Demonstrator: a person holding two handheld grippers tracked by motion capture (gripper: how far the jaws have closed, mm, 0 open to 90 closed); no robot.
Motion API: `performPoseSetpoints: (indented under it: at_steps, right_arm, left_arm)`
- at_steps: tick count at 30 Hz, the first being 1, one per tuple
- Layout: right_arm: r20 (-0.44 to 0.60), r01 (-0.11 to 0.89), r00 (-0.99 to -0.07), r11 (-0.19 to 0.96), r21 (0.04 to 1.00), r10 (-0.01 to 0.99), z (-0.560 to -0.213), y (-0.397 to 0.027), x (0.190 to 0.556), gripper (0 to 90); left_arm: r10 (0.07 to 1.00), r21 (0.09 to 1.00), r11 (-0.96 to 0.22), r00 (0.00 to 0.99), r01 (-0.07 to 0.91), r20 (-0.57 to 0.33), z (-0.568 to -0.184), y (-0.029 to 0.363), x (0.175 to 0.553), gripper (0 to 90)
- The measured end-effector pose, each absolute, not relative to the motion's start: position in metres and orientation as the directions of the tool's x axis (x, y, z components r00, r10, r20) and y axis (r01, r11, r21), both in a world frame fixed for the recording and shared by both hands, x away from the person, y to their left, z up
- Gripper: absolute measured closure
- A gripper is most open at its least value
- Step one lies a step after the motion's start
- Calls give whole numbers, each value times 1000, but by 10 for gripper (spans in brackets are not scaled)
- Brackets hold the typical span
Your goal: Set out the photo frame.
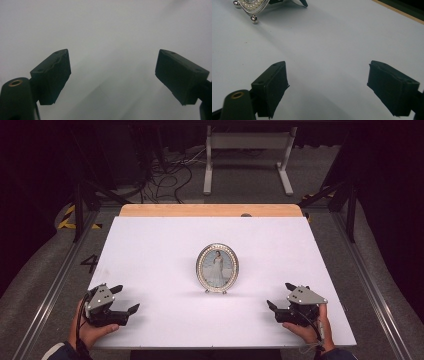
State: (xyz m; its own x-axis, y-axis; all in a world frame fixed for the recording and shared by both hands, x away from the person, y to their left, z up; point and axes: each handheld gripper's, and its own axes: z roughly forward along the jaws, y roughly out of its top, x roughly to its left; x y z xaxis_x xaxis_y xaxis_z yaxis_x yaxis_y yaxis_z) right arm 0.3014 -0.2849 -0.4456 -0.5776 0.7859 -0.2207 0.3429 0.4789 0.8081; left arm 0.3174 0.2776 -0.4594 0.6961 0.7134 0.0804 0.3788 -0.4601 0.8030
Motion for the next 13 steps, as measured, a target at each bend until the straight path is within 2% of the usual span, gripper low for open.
performPoseSetpoints:
  at_steps: [13]
  right_arm:
    - [-207, 359, -570, 467, 808, 795, -448, -287, 301, 152]
  left_arm:
    - [710, 788, -481, 698, 385, 92, -461, 273, 321, 138]
